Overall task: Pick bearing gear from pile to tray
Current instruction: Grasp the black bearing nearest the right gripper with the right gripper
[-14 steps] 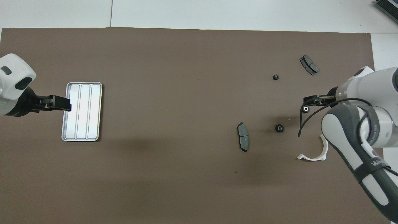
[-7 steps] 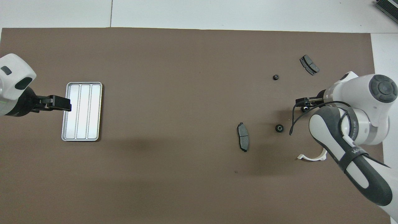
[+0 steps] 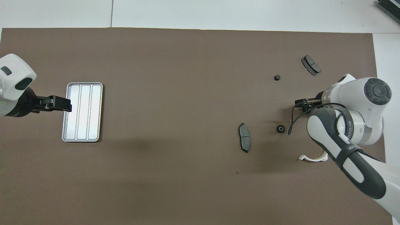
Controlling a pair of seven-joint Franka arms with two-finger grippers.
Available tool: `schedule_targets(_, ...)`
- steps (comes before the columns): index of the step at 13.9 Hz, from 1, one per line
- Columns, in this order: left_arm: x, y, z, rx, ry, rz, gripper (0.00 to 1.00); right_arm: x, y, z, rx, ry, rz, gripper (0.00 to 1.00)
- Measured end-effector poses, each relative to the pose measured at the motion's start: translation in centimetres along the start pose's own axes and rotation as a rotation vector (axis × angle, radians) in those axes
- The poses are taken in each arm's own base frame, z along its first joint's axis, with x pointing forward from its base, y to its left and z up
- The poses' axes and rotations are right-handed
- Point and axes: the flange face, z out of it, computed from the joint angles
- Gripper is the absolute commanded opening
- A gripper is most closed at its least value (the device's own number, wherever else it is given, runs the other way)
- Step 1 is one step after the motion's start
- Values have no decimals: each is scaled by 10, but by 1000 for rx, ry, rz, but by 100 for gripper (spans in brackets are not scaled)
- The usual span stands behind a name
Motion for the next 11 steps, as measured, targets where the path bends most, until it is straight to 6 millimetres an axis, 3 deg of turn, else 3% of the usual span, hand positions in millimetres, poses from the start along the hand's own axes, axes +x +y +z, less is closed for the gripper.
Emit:
schedule_targets(6,0,0,0,0,0,0,100,-7,8,7,1,-19,-13,85)
schedule_targets(8,0,0,0,0,0,0,100,-9,8,9,1,-23,-14,68)
schedule_targets(10,0,0,0,0,0,0,100,-9,8,10,1,-26,-15,33)
schedule_targets(11,0,0,0,0,0,0,100,-9,7,8,1,-24,-15,20)
